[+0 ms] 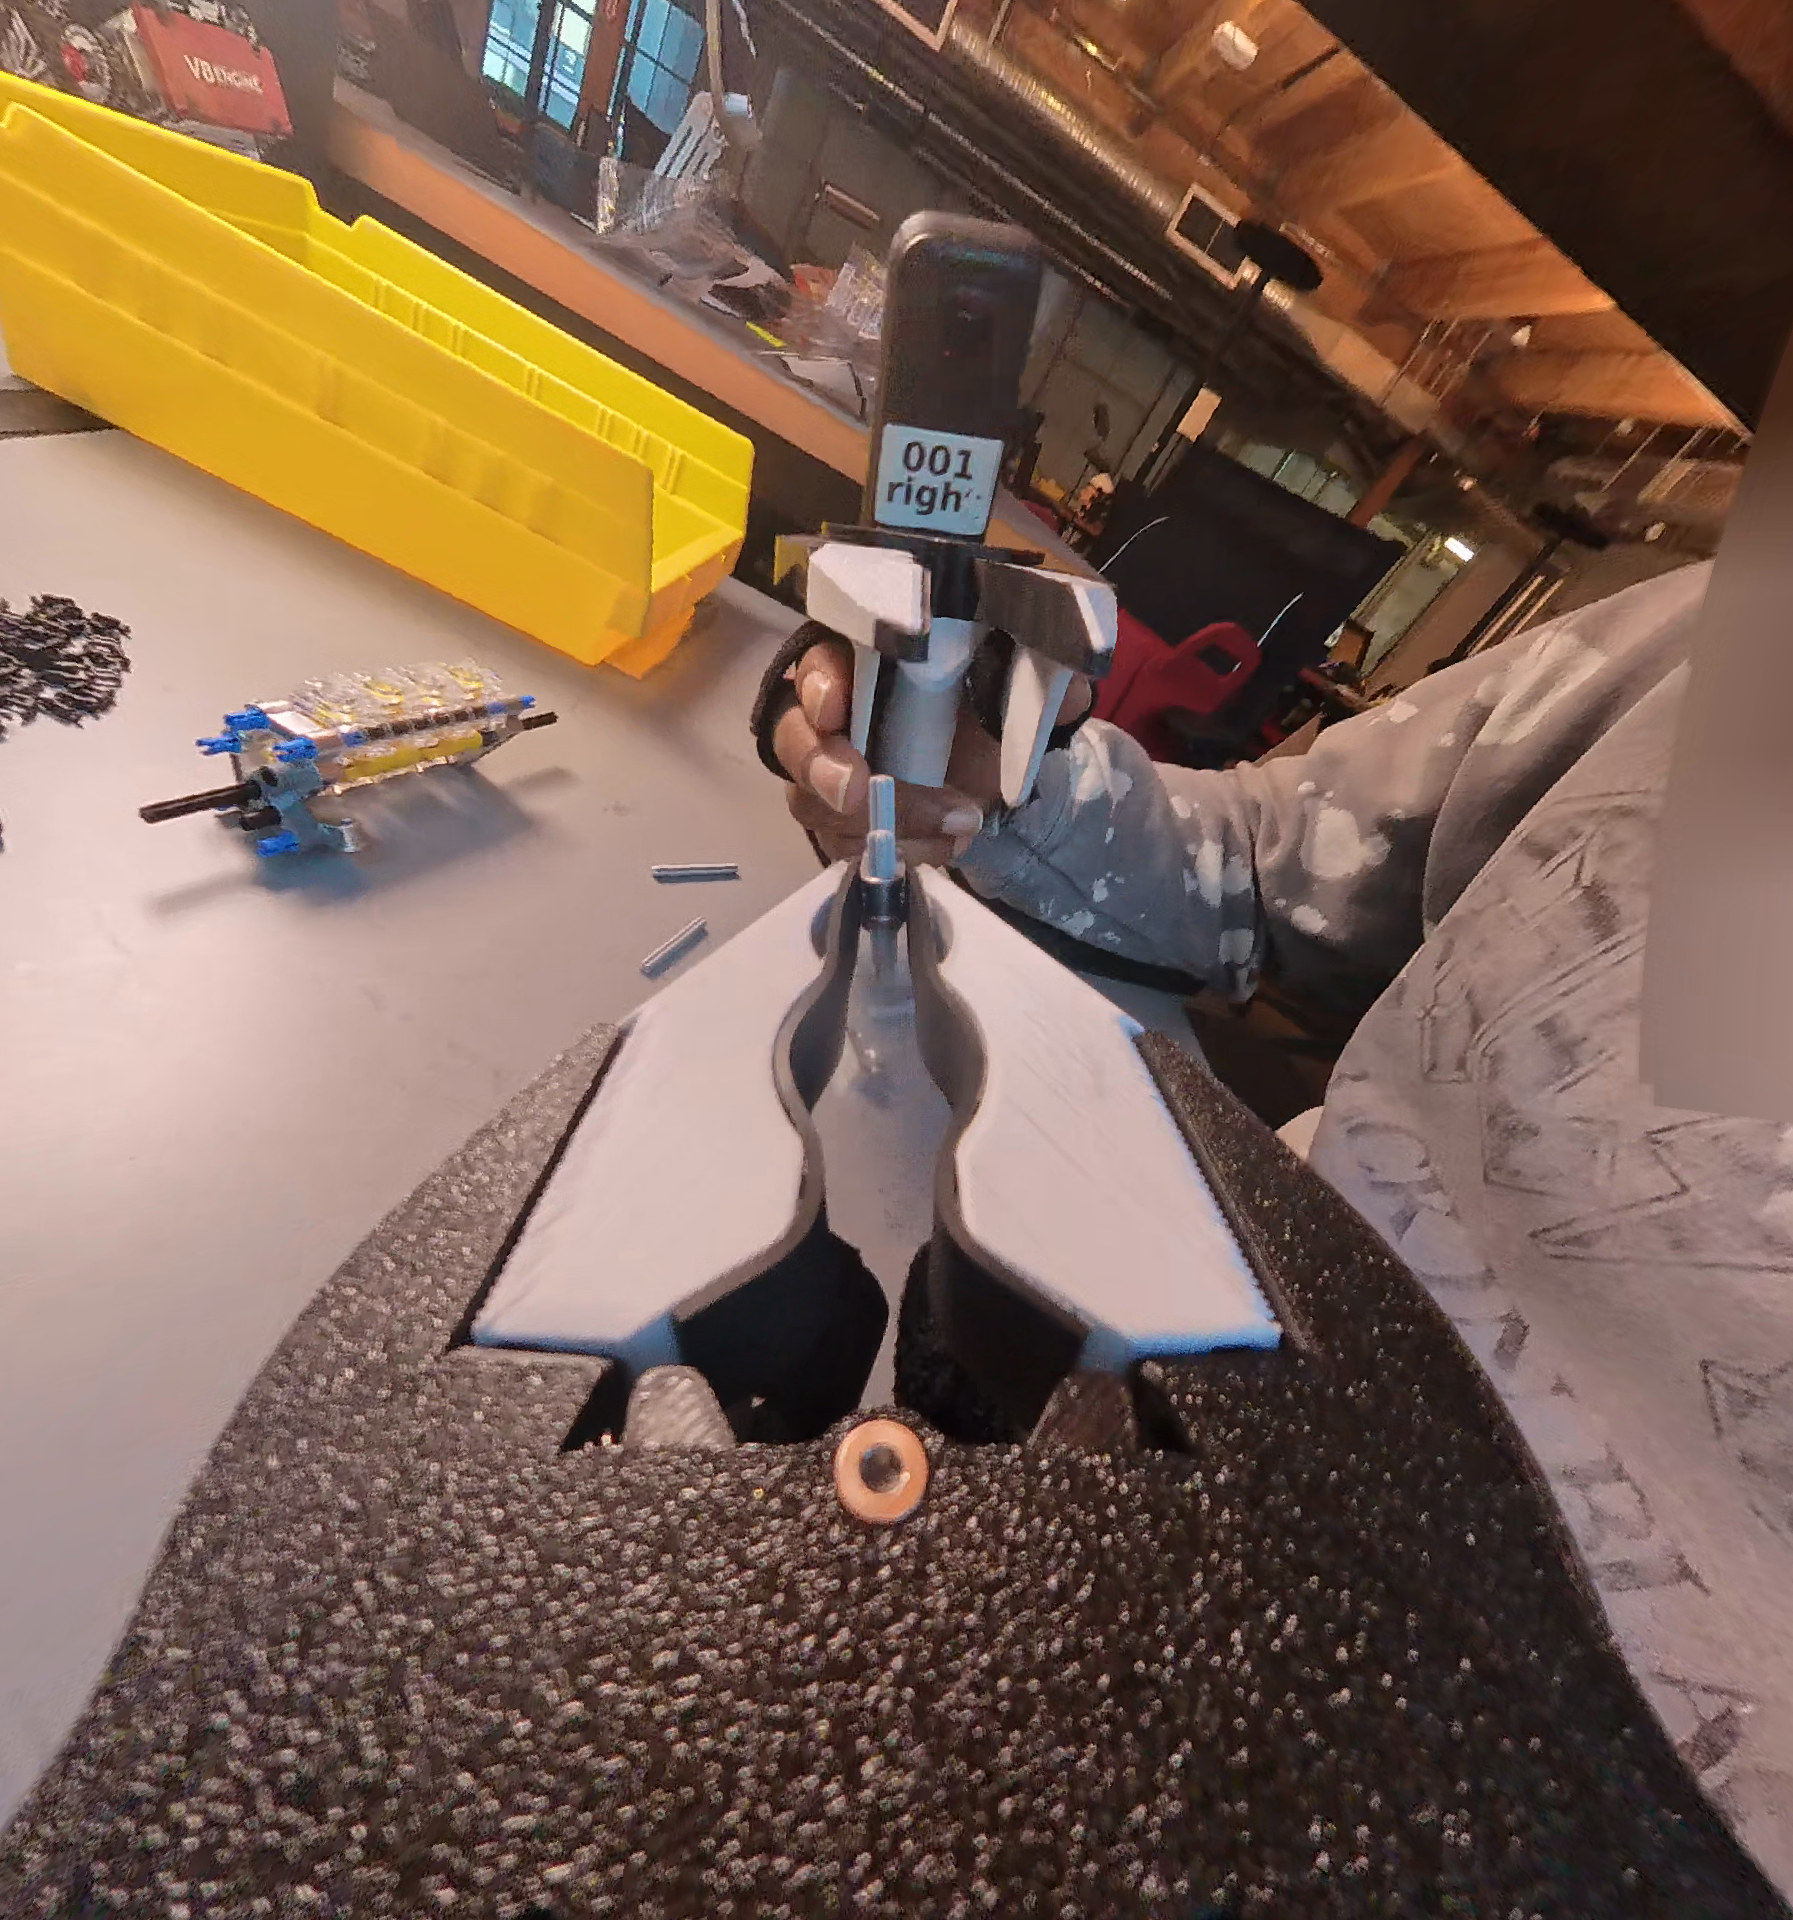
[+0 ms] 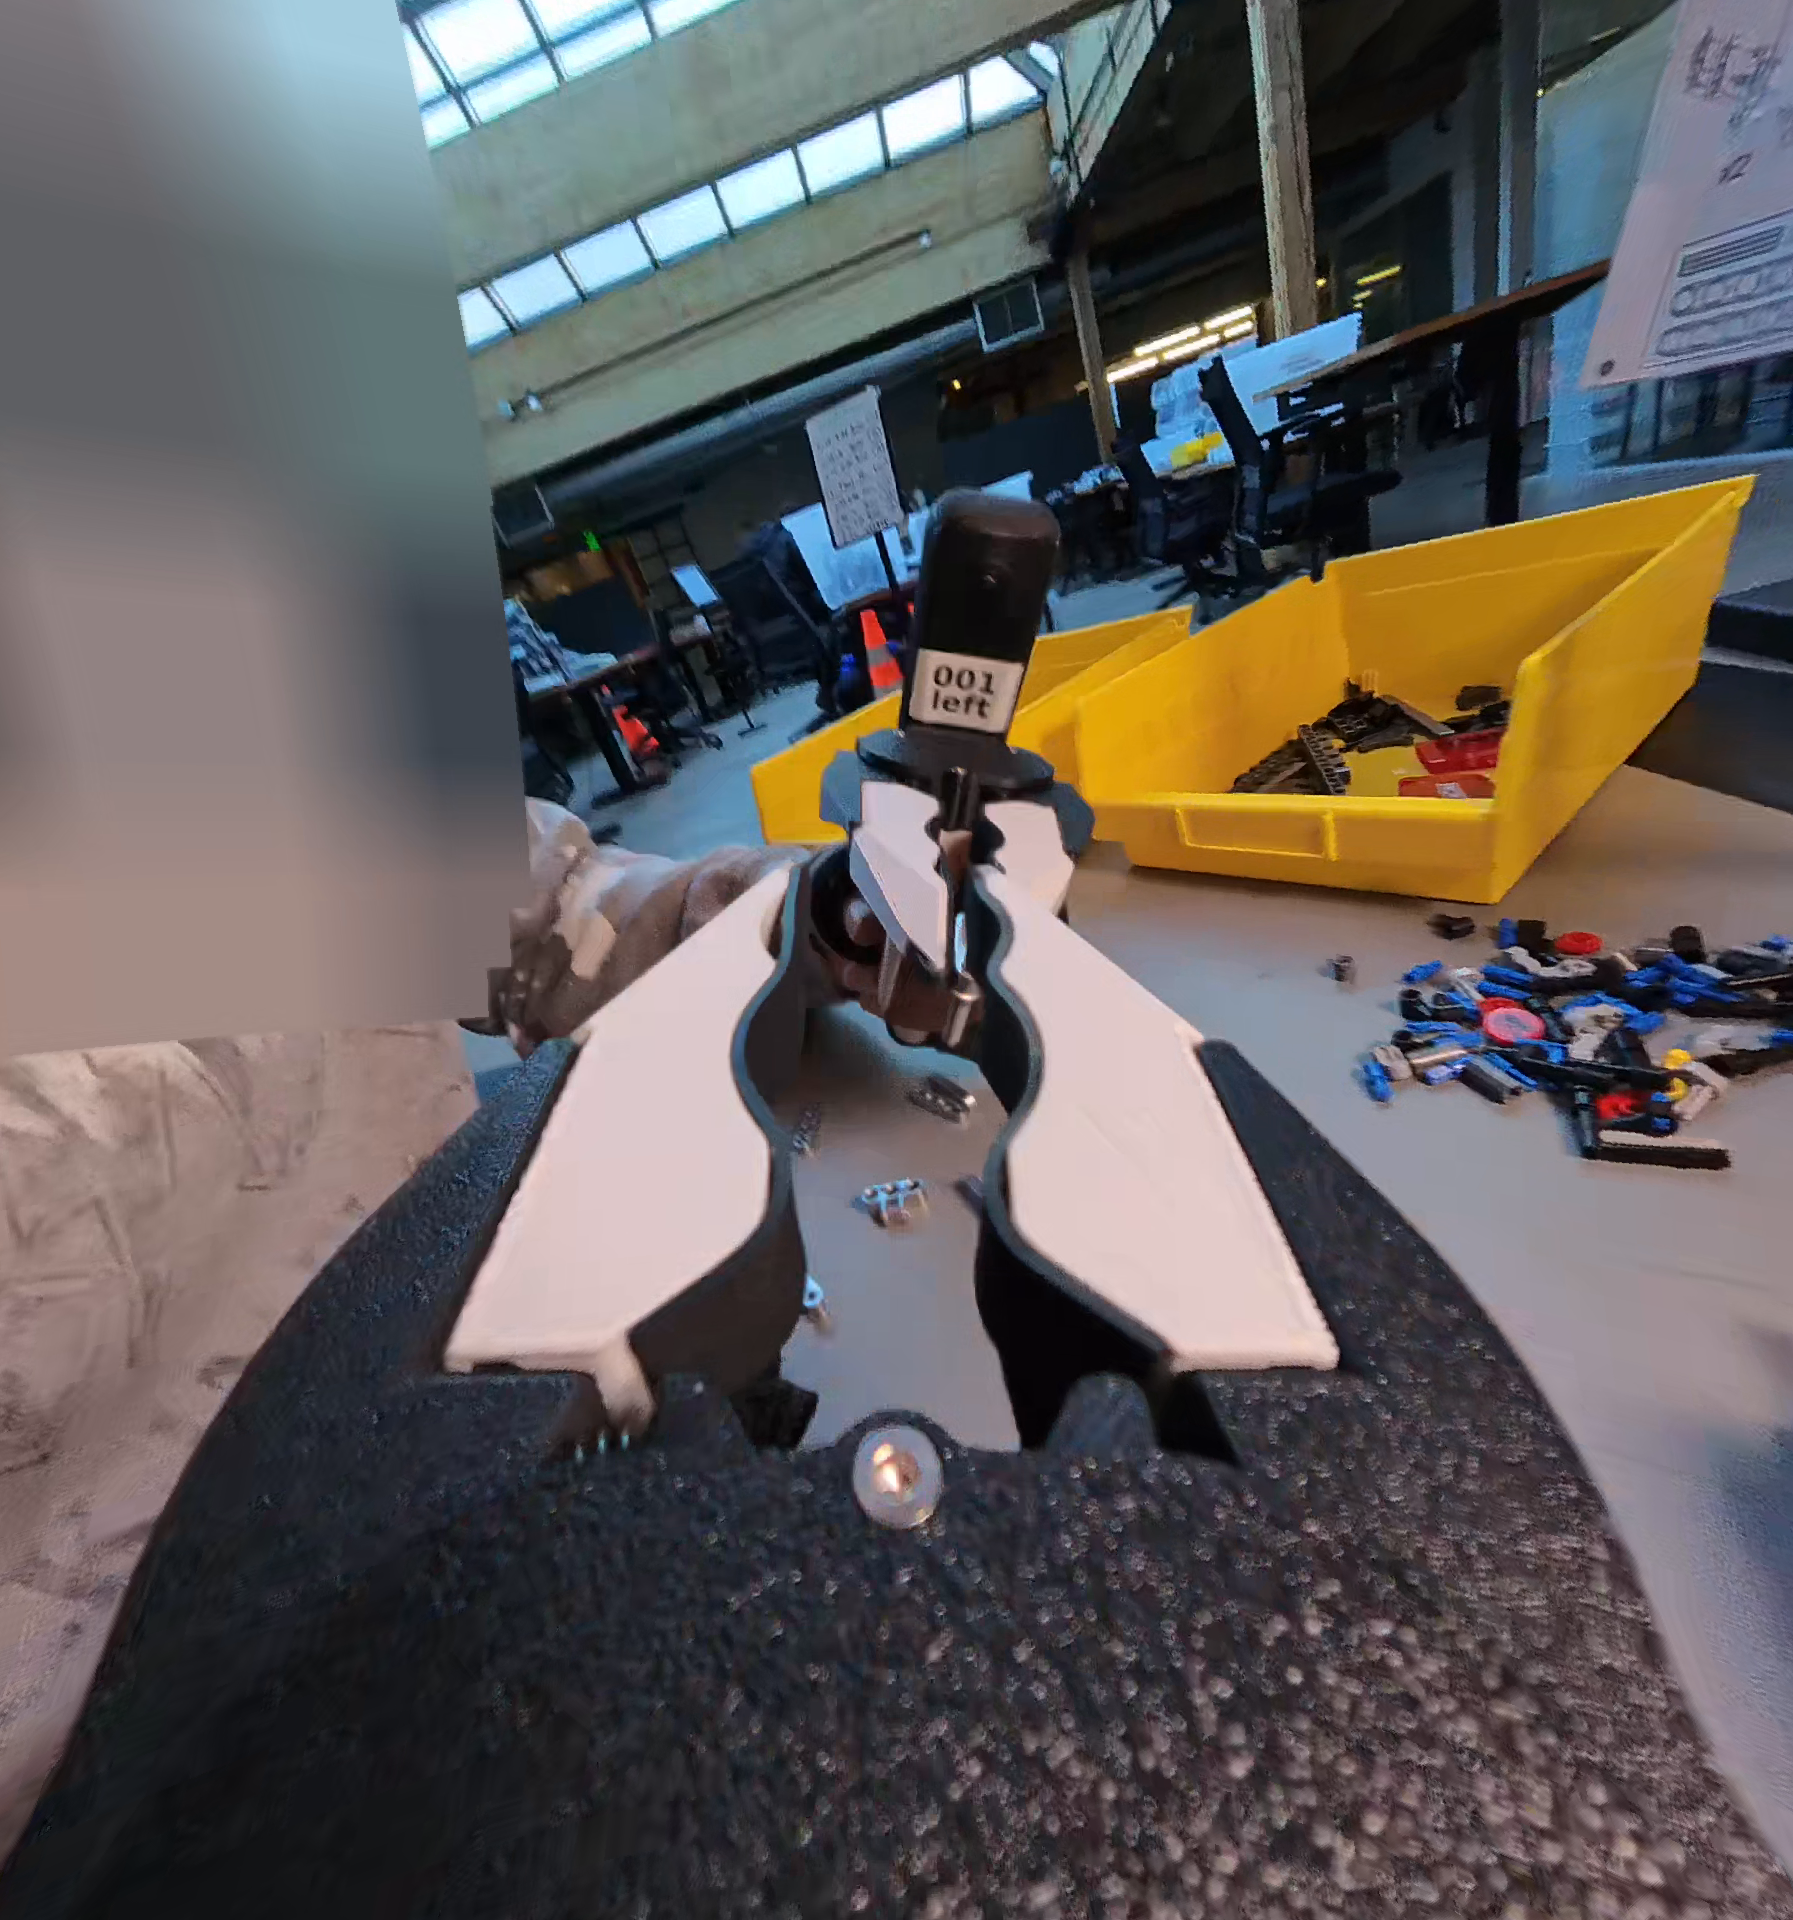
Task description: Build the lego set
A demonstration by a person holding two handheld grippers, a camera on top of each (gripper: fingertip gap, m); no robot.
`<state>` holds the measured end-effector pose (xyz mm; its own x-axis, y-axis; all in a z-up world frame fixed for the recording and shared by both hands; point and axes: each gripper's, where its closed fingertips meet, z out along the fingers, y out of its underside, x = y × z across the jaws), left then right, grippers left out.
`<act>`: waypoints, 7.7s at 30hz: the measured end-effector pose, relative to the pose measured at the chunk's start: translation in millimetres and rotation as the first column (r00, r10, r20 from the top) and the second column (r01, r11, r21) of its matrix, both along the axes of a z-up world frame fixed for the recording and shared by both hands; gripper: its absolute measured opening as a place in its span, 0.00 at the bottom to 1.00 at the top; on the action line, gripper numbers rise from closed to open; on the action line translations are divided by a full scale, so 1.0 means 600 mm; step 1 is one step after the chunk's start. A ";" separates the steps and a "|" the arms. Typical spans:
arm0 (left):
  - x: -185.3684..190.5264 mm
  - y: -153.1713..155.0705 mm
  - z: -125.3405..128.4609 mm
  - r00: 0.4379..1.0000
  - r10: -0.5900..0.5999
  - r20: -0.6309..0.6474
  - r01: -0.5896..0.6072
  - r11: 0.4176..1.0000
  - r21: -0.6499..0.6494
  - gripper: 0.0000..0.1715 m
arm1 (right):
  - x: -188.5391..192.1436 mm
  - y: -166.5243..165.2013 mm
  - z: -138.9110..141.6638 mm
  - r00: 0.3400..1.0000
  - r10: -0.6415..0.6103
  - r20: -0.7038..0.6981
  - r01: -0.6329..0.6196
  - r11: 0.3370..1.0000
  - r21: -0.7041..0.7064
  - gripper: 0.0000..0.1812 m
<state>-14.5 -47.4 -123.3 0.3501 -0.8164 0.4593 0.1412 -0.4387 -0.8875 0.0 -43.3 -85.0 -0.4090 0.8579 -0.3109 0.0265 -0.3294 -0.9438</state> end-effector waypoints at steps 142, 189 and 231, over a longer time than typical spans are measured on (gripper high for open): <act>0.019 0.004 -0.001 0.999 0.044 -0.008 -0.044 0.998 0.043 0.03 | -0.016 -0.001 -0.070 0.971 -0.090 0.223 0.038 0.973 0.229 0.03; 0.018 -0.007 0.047 0.976 0.019 0.216 -0.031 0.998 0.055 0.03 | -0.021 -0.013 -0.030 0.990 -0.128 0.061 0.108 0.960 0.258 0.01; 0.033 -0.009 0.031 0.981 -0.010 0.192 0.005 1.000 0.027 0.03 | -0.016 -0.012 -0.017 0.994 -0.093 0.058 0.084 0.987 0.135 0.01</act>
<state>5.1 -52.7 -104.6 0.2516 -0.8315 0.4954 0.3072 -0.4168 -0.8555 -9.7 -50.8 -95.4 -0.3126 0.9252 -0.2150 0.0645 -0.2051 -0.9766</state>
